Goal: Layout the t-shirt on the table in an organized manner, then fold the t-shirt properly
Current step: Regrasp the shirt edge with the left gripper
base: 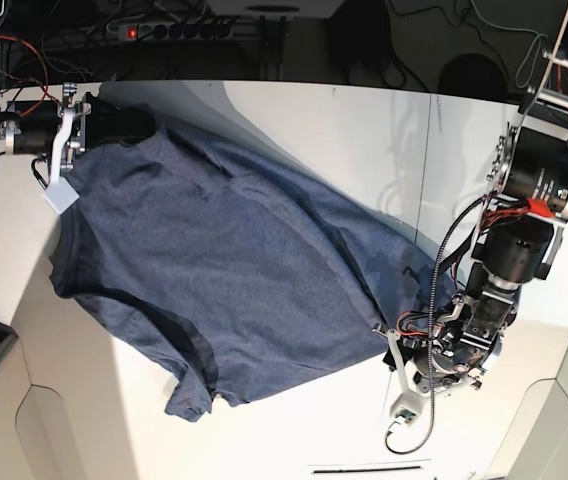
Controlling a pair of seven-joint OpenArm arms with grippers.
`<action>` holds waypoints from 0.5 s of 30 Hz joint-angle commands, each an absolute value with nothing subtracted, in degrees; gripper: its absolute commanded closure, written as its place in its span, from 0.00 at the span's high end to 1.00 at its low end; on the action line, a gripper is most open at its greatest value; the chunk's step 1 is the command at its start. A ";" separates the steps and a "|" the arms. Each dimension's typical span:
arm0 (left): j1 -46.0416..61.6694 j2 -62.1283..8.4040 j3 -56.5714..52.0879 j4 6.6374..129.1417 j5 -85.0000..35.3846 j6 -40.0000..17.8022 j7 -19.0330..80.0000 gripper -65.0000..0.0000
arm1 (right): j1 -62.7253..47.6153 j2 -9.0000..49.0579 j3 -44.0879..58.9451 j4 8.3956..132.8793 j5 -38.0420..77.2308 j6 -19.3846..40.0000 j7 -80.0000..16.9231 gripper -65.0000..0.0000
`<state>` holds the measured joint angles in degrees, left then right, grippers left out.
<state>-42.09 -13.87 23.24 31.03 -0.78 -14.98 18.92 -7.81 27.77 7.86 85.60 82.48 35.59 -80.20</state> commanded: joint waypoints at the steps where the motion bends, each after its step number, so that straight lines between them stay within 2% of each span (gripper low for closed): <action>1: -45.12 -14.00 23.14 29.28 -0.58 -13.26 17.28 0.46 | -7.49 28.67 8.34 86.46 83.59 35.86 -80.00 0.00; 5: -47.51 -13.58 23.11 20.99 -1.98 -12.60 14.70 0.46 | -7.49 28.69 8.34 86.46 83.55 35.86 -80.00 0.00; 10: -46.02 -12.84 23.14 17.19 -4.43 -12.62 12.67 0.46 | -7.49 28.69 8.34 86.46 83.53 35.86 -80.00 0.00; 15: -42.26 -13.39 23.14 17.08 1.80 -10.76 12.38 0.46 | -7.49 28.69 8.34 86.46 83.55 35.86 -80.00 0.00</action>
